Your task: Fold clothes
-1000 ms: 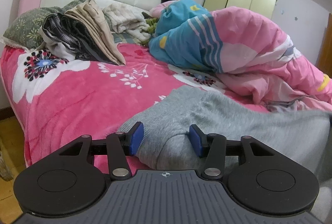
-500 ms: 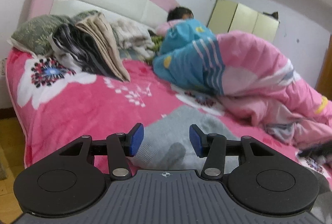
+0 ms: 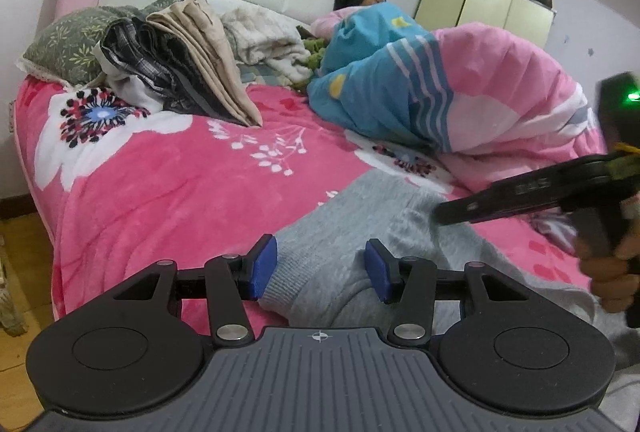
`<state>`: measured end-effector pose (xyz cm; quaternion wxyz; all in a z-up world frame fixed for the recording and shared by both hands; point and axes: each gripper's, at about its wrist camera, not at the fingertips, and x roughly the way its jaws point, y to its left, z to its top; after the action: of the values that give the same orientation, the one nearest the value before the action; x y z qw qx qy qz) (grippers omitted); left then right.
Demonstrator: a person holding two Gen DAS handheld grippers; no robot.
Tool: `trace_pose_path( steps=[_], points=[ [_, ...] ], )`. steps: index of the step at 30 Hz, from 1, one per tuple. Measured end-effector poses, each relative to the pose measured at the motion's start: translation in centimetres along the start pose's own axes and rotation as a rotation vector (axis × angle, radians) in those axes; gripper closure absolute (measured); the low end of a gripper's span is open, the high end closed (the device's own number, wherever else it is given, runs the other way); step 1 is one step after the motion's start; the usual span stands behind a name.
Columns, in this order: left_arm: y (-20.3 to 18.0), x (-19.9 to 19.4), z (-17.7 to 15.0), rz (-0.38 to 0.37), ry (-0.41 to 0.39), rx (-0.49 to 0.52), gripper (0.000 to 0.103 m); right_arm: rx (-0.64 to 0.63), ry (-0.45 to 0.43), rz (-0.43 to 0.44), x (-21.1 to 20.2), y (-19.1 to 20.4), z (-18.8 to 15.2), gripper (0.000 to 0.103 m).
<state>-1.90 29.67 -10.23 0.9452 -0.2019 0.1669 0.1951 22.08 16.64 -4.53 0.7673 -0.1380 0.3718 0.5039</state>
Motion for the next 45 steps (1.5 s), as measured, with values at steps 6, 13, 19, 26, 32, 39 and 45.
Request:
trace_pose_path(
  steps=[6, 13, 19, 26, 32, 39, 45],
  points=[
    [0.0, 0.2, 0.0, 0.005, 0.003, -0.003, 0.054, -0.071, -0.047, -0.033, -0.3, 1.9, -0.6, 0.099],
    [-0.6, 0.4, 0.7, 0.032, -0.011, -0.015, 0.055, -0.236, -0.132, -0.140, -0.9, 5.1, 0.3, 0.100],
    [-0.8, 0.8, 0.7, 0.038, -0.002, -0.007, 0.055, -0.248, -0.073, -0.194, 2.8, 4.1, -0.8, 0.097],
    [-1.1, -0.7, 1.2, 0.049, -0.055, -0.020, 0.054, -0.006, -0.191, -0.232, -4.1, 0.9, -1.8, 0.063],
    [-4.9, -1.3, 2.5, -0.130, -0.039, -0.025, 0.055, 0.185, -0.351, -0.296, -16.6, -2.2, -7.4, 0.063],
    [-10.2, 2.8, 2.0, -0.214, 0.038, -0.006, 0.055, 0.141, -0.235, -0.376, -20.6, -3.1, -13.5, 0.063],
    [-9.7, 6.5, -0.6, -0.140, 0.162, -0.015, 0.058, 0.146, -0.136, -0.339, -17.6, -4.6, -14.9, 0.063]
  ],
)
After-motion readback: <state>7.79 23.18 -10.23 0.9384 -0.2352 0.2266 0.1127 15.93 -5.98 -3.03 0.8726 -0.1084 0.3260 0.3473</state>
